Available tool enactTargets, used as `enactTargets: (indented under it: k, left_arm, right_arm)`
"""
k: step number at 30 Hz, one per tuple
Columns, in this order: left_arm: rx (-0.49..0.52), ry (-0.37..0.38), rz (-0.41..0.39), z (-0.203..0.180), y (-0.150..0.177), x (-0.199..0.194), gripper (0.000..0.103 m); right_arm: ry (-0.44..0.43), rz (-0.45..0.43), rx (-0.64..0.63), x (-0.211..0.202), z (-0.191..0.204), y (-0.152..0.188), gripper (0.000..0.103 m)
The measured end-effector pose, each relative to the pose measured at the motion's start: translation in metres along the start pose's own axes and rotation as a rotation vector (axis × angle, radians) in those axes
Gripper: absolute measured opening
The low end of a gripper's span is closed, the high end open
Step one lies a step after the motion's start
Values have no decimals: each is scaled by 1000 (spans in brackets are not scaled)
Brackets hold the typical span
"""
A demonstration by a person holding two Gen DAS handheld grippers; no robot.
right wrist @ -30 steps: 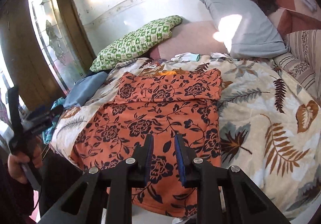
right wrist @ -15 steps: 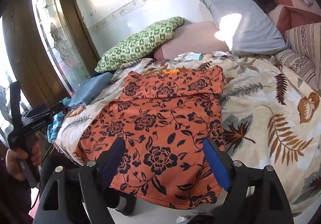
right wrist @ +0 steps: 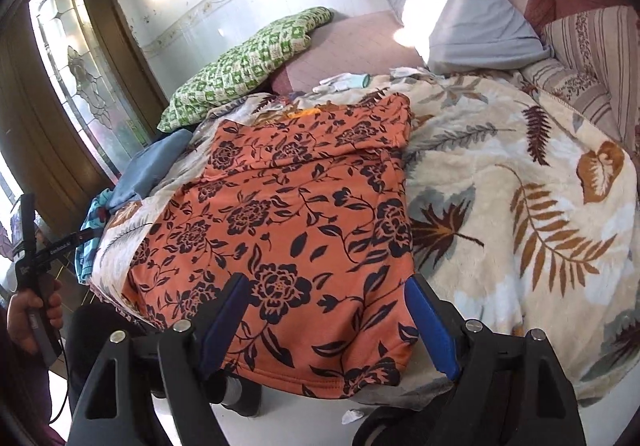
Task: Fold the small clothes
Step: 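Move the left gripper to the shirt hem edge and grasp it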
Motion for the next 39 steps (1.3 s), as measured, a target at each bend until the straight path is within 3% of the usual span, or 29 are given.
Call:
enactTargets:
  k: [8, 13, 16, 20, 24, 25, 27, 29, 31, 34, 39]
  left_arm:
    - [-41, -7, 81, 22, 0, 24, 103]
    - [-76, 67, 158, 17, 10, 35, 103]
    - [-16, 104, 193, -1, 22, 41, 101]
    - [62, 115, 258, -18, 43, 57, 81]
    - [69, 166, 320, -29, 63, 70, 78]
    - [80, 177, 321, -32, 65, 71, 73]
    - [93, 201, 329, -35, 69, 74, 60]
    - [80, 228, 356, -34, 73, 79, 36]
    - [64, 254, 374, -30, 78, 83, 20]
    - [45, 279, 383, -23, 80, 85, 15]
    - [36, 297, 398, -22, 77, 82, 15]
  right_arm:
    - [-9, 51, 56, 19, -17, 10, 83]
    - [-18, 51, 90, 20, -27, 12, 83]
    - [-32, 51, 128, 21, -35, 10, 83]
    - [-49, 56, 157, 22, -41, 10, 83]
    - [-43, 65, 150, 24, -40, 12, 83]
    - [-42, 68, 152, 24, -40, 13, 83]
    - [-44, 73, 158, 26, -41, 14, 83]
    - [-48, 76, 166, 26, -40, 14, 83]
    - [-50, 78, 164, 26, -38, 14, 83]
    - [-48, 79, 149, 26, -34, 13, 83]
    - [-68, 98, 192, 30, -38, 14, 83]
Point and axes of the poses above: each gripper's, at about its wrist camera, not at the fingertips, and x roughly the way its jaws point, z to its left, y to its underside, the point moved 5 cm from there along x, roughly the way its jaws point, and after that the axes turned 1 degree about -y, right-handed, at the moved point
